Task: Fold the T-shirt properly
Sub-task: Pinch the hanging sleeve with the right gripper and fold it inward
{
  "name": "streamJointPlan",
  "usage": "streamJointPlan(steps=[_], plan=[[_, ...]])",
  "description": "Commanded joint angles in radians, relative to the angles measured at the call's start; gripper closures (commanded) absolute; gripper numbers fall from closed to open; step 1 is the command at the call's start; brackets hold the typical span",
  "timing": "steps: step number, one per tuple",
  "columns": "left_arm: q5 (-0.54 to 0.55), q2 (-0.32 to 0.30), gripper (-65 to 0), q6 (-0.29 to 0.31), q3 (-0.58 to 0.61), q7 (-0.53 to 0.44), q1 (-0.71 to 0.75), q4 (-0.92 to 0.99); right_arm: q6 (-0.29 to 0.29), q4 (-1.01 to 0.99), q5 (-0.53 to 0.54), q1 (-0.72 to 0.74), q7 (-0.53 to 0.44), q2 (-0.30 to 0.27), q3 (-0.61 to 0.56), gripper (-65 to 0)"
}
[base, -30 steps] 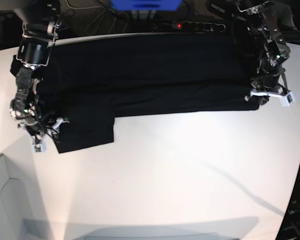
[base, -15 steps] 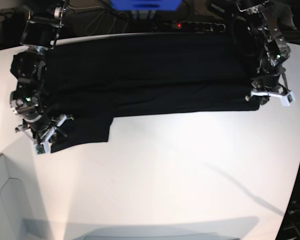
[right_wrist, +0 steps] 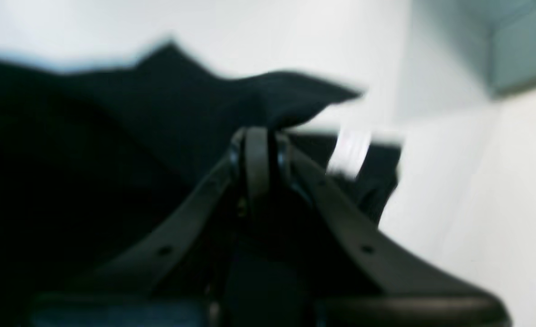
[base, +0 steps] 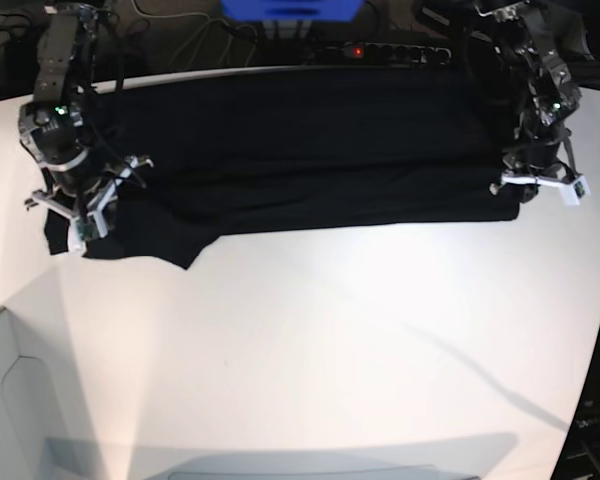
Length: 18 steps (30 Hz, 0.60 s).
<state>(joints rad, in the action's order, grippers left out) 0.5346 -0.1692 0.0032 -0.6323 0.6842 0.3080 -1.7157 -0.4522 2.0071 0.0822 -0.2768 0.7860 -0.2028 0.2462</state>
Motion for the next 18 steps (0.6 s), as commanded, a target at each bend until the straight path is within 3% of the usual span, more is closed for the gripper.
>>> streamJointPlan(steps=[1,7,12,16,18], plan=[[0.006,-0.016,0.0,0.002,-0.005,-0.021,0.004,-0.036,-0.001,0.019,0.009,-0.003,-0.035,-0.013,0.005,0.0],[0.006,-0.016,0.0,0.002,-0.007,-0.021,0.029,-0.102,-0.001,0.019,0.004,-0.045,-0.035,-0.017,0.008,0.0],[0.008,-0.016,0.0,0.002,-0.050,-0.021,0.030,-0.114,-0.009,0.019,0.004,-0.066,-0.035,-0.017,0.109,0.0],[0.008,-0.016,0.0,0.002,-0.050,-0.021,0.030,-0.119,-0.132,0.019,0.003,-0.069,-0.027,-0.025,0.173,0.0],[0.008,-0.016,0.0,0.002,-0.050,-0.021,0.030,-0.119,-0.165,0.019,0.003,-0.082,-0.027,-0.024,0.204,0.0]])
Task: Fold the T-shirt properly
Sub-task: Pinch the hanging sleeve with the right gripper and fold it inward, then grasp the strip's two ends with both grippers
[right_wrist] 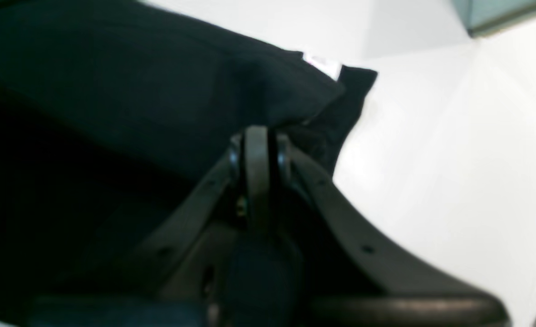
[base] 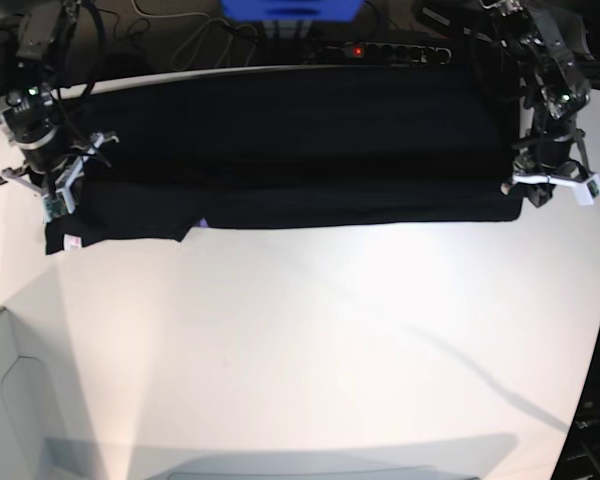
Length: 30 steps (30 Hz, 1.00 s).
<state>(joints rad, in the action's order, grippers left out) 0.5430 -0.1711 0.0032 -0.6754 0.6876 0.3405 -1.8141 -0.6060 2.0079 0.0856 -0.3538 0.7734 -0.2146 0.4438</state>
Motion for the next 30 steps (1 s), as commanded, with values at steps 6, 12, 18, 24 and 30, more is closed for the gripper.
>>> streamJointPlan(steps=[6,12,18,24,30], plan=[[-0.001,-0.014,0.0,0.002,-0.007,0.025,0.007,-0.020,-0.015,0.018,0.000,-0.061,-0.019,-0.018,0.019,0.0],[-0.002,-0.014,0.0,0.002,-0.007,0.028,0.009,-0.013,-0.016,0.020,0.000,-0.110,-0.021,-0.018,0.019,0.0],[-0.002,-0.012,0.0,0.002,-0.008,0.028,0.012,0.009,-0.016,0.020,0.000,-0.141,-0.022,-0.018,0.049,0.0],[-0.002,-0.003,0.0,0.002,-0.008,0.027,0.041,0.015,-0.016,0.018,0.000,-0.138,-0.022,-0.018,0.056,0.0],[-0.002,0.015,0.0,0.002,-0.007,0.027,0.095,0.017,-0.016,0.017,0.000,-0.139,-0.022,-0.019,0.056,0.0]])
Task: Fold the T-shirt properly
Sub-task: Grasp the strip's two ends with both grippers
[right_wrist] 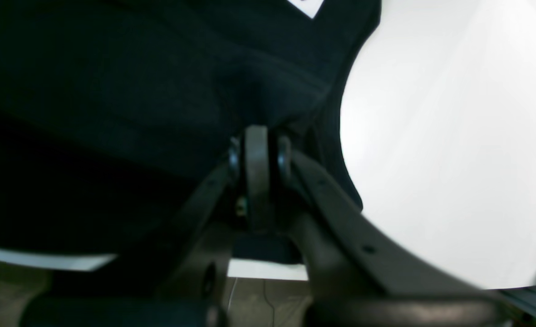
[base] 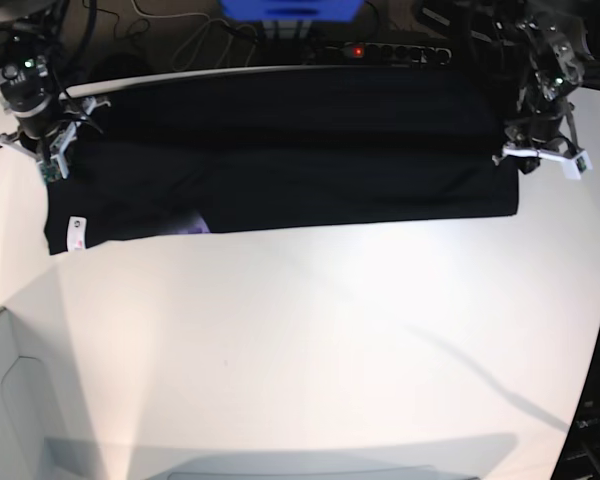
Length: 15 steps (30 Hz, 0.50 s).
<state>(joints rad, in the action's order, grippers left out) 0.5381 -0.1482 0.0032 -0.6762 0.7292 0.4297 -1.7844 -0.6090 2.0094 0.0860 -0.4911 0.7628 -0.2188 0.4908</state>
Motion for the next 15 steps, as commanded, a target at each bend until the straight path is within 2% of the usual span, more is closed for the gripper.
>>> streamJointPlan(steps=[1,15], plan=[[0.001,-0.004,0.0,0.002,-0.007,-0.015,0.011,-0.013,-0.013,0.015,-0.001,-0.002,-0.012,-0.015,0.009,0.0],[0.003,-0.003,0.0,0.002,-0.047,-0.016,0.036,-0.010,-0.013,0.006,-0.001,-0.005,-0.004,-0.009,-0.001,-0.1]])
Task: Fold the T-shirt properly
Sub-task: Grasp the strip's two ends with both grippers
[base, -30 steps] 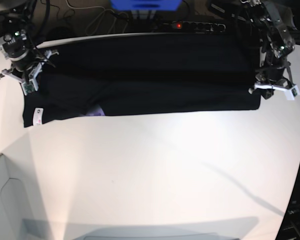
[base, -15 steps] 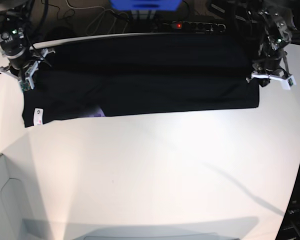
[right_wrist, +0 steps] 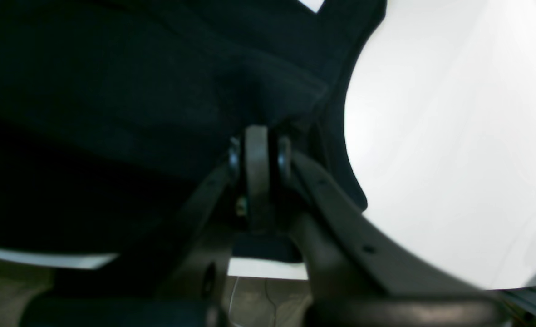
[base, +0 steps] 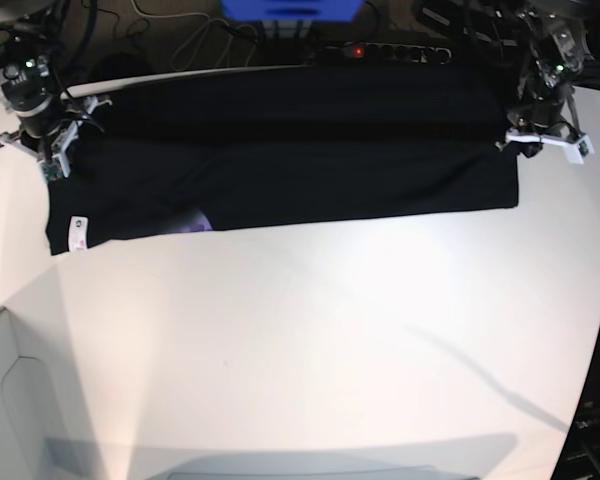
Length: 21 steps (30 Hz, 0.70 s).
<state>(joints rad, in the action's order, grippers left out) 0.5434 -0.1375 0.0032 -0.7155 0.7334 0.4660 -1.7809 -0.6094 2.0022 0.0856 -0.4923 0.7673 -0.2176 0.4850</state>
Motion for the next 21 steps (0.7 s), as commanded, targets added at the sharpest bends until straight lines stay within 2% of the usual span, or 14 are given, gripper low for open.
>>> streamJointPlan(steps=[1,6,9,13,16,21], plan=[[-0.003,-0.014,-0.1,0.002,-0.005,-0.021,0.000,-0.014,-0.013,0.013,0.000,-0.006,-0.009,-0.010,0.005,-2.4],[-0.003,-0.014,-0.2,0.002,-0.002,-0.013,0.006,-0.014,-0.013,0.015,0.000,-0.021,-0.010,-0.015,0.014,-21.4],[-0.001,-0.014,-1.1,0.002,-0.003,-0.011,0.009,-0.014,-0.013,0.018,0.000,-0.016,-0.012,-0.010,0.054,-28.6],[-0.001,-0.014,-9.5,0.002,-0.008,-0.010,0.017,-0.015,-0.016,0.024,0.007,0.007,-0.015,0.013,0.108,-29.7],[-0.001,-0.014,-20.8,0.002,-0.003,-0.010,0.021,-0.017,-0.088,0.024,0.001,0.022,-0.009,0.014,0.106,-29.7],[-0.001,-0.014,-38.2,0.002,-0.006,-0.010,0.023,-0.015,-0.089,0.006,0.000,0.067,-0.009,0.086,0.102,-29.8]])
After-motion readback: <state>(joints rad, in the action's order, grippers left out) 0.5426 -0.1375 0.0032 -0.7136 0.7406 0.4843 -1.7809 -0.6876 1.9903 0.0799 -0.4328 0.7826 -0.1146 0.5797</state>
